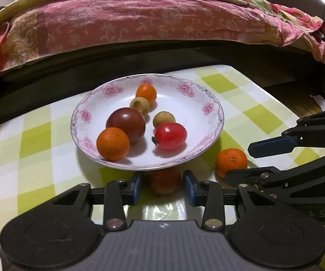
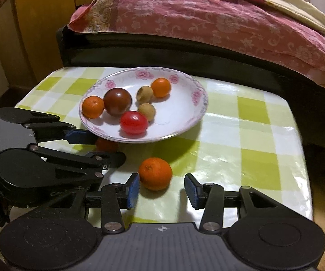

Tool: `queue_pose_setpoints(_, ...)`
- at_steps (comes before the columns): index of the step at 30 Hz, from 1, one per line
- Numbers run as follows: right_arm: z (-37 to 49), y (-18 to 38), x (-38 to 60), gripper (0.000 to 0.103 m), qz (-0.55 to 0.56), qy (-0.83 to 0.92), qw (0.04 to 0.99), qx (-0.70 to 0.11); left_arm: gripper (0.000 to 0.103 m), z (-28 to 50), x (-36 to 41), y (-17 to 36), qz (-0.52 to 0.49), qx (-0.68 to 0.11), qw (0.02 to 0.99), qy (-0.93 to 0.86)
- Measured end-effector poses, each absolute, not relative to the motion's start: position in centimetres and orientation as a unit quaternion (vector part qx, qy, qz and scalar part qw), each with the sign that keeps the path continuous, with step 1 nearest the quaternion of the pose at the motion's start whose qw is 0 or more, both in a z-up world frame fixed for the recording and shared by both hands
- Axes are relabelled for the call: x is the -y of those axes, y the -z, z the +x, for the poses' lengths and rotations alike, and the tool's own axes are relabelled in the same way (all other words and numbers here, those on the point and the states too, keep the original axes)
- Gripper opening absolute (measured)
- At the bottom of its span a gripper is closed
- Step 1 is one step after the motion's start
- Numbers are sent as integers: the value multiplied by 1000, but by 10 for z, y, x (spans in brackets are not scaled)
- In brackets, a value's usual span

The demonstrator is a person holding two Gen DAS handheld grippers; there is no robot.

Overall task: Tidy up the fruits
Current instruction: 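Grasp another red cherry tomato with the left gripper while the right grasps the last mandarin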

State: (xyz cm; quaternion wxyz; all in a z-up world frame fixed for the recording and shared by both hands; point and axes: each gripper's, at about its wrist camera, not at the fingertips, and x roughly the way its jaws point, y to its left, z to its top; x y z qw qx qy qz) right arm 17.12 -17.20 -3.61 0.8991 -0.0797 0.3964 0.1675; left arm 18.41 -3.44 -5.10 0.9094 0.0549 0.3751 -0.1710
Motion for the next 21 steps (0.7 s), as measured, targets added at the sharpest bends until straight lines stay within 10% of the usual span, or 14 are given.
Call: queue_pose_setpoints(21, 161, 24, 173, 27, -66, -179, 894, -405, 38, 156, 20, 32, 58, -403, 897, 171)
